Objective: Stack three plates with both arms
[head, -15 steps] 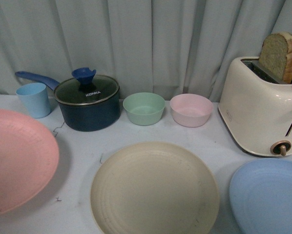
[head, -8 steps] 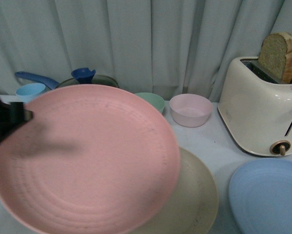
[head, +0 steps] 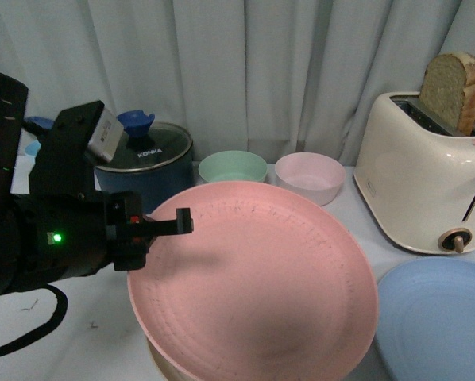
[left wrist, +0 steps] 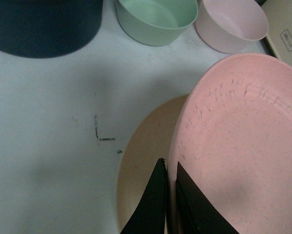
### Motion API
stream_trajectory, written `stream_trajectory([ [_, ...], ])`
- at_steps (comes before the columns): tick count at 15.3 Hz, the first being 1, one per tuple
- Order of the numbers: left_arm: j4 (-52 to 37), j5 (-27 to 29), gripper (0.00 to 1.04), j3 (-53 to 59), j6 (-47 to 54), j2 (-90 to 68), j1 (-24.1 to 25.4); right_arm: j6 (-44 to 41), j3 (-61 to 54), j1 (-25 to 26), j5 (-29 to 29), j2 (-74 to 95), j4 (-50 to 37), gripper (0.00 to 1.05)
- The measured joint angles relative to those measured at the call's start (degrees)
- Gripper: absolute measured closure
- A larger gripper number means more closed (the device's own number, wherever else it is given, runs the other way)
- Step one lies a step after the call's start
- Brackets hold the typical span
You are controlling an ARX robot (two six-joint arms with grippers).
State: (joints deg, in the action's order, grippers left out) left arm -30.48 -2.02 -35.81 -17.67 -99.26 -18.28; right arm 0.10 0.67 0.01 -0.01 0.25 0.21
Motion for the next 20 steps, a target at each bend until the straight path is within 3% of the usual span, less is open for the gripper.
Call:
stream_trajectory([
  [12, -8.4, 3.7, 0.99, -1.3, -2.7, -11.6, 0.7, 0.0, 0.0, 0.0, 0.0, 0.0, 0.0, 0.06],
  [16, -9.6, 1.8, 0.52, -0.1, -7.2, -9.0, 1.5, 0.0, 0.0, 0.0, 0.0, 0.0, 0.0, 0.06],
  [19, -15.8, 1.4, 0.16, 6.2, -10.7, 4.8, 5.0, 0.0, 0.0, 0.0, 0.0, 0.0, 0.0, 0.06],
  [20, -13.6, 1.1, 0.05, 7.8, -10.8, 10.6, 6.6, 0.0, 0.0, 0.0, 0.0, 0.0, 0.0, 0.06],
])
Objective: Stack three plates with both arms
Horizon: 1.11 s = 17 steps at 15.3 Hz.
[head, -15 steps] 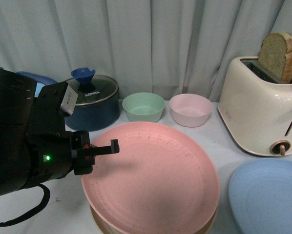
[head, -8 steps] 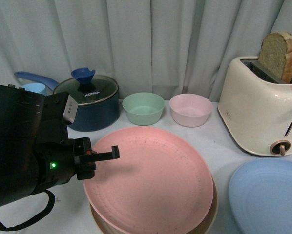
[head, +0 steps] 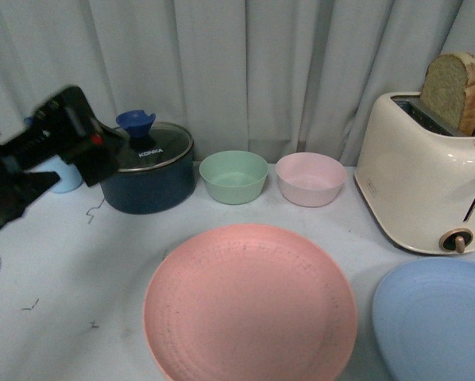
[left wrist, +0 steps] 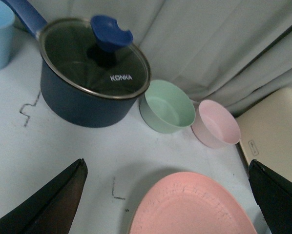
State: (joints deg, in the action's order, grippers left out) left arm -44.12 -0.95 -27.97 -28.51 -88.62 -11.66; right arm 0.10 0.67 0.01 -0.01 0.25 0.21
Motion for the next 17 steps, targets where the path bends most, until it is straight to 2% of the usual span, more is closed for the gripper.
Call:
stream_trajectory([
  [2, 2.2, -0.2, 0.08, 2.9, 1.9, 10.4, 2.7, 0.0, 0.0, 0.0, 0.0, 0.0, 0.0, 0.06],
  [3, -6.1, 5.8, 0.21, 6.4, 8.5, 15.1, 3.3, 0.0, 0.0, 0.0, 0.0, 0.0, 0.0, 0.06],
  [4, -8.7, 7.7, 0.33, 9.4, 16.2, 19.2, 4.3, 0.0, 0.0, 0.0, 0.0, 0.0, 0.0, 0.06],
  [6, -7.0, 7.0, 0.59, 15.0, 24.7, 22.8, 5.8, 0.0, 0.0, 0.0, 0.0, 0.0, 0.0, 0.06],
  [9, -4.9, 5.3, 0.95, 19.1, 27.4, 31.1, 7.5, 0.0, 0.0, 0.0, 0.0, 0.0, 0.0, 0.06],
  [10, -3.2, 1.7, 1.03, 20.7, 27.6, 33.7, 10.4, 0.0, 0.0, 0.0, 0.0, 0.0, 0.0, 0.06],
  [11, -1.4, 1.7, 1.03, 22.1, 27.6, 35.9, 12.0, 0.0, 0.0, 0.0, 0.0, 0.0, 0.0, 0.06],
  [15, 0.2, 1.1, 1.03, 23.1, 27.7, 38.9, 11.8, 0.0, 0.0, 0.0, 0.0, 0.0, 0.0, 0.06],
  [17, -2.0, 1.0, 1.03, 25.5, 27.7, 40.6, 11.6, 0.0, 0.0, 0.0, 0.0, 0.0, 0.0, 0.06],
])
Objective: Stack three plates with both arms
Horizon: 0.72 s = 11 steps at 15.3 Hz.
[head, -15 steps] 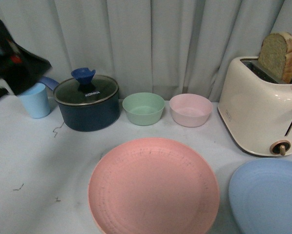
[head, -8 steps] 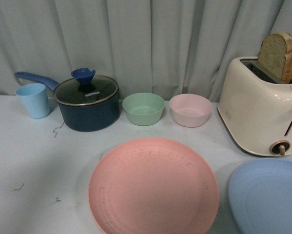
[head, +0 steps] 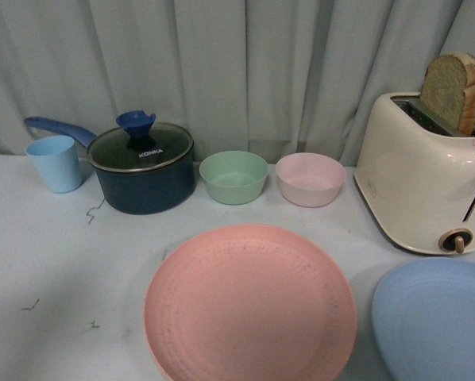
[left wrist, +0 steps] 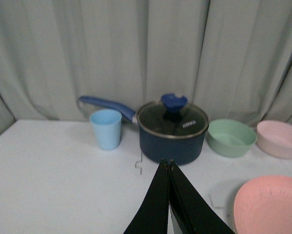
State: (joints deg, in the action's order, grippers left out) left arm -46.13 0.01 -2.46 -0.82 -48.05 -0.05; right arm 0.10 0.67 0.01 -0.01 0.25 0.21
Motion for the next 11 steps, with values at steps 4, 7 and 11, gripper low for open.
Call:
stream_trajectory([
  [4, 10.1, 0.0, 1.03, 1.8, 0.0, 11.2, 0.0, 0.0, 0.0, 0.0, 0.0, 0.0, 0.0, 0.06],
  [7, 17.1, 0.0, 1.03, 1.8, 0.0, 18.5, 0.0, 0.0, 0.0, 0.0, 0.0, 0.0, 0.0, 0.06],
  [11, 24.9, 0.0, 1.03, 1.8, 0.0, 26.8, 0.0, 0.0, 0.0, 0.0, 0.0, 0.0, 0.0, 0.06],
])
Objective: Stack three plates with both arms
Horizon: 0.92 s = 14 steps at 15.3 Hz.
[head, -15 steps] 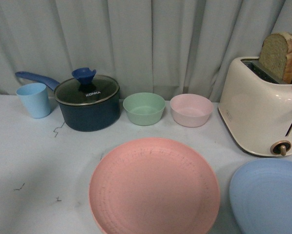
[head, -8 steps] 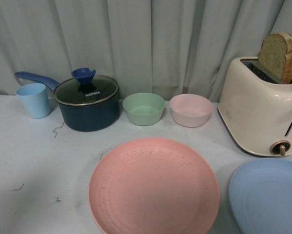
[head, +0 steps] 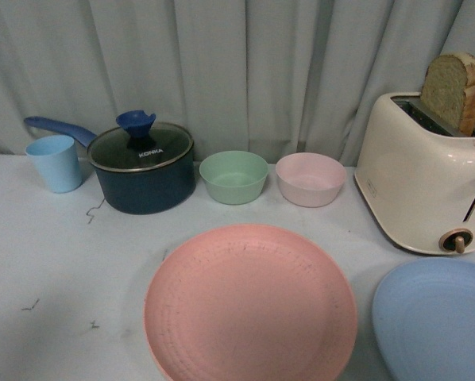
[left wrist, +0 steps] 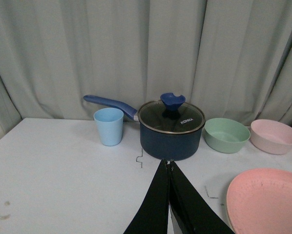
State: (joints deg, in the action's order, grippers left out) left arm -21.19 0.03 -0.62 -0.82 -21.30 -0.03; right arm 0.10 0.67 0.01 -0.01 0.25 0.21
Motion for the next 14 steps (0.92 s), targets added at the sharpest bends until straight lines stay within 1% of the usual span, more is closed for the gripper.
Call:
stream_trajectory([
  [4, 6.1, 0.0, 1.03, 0.0, 0.0, 6.2, 0.0, 0.0, 0.0, 0.0, 0.0, 0.0, 0.0, 0.06],
  [9, 11.2, 0.0, 1.03, 0.0, 0.0, 11.5, 0.0, 0.0, 0.0, 0.0, 0.0, 0.0, 0.0, 0.06],
  [10, 17.8, 0.0, 1.03, -0.1, 0.0, 15.5, 0.0, 0.0, 0.0, 0.0, 0.0, 0.0, 0.0, 0.06],
  [11, 21.5, 0.0, 1.03, 0.0, 0.0, 20.7, 0.0, 0.0, 0.0, 0.0, 0.0, 0.0, 0.0, 0.06],
  [14, 21.6, 0.0, 1.03, 0.0, 0.0, 20.8, 0.0, 0.0, 0.0, 0.0, 0.0, 0.0, 0.0, 0.06],
])
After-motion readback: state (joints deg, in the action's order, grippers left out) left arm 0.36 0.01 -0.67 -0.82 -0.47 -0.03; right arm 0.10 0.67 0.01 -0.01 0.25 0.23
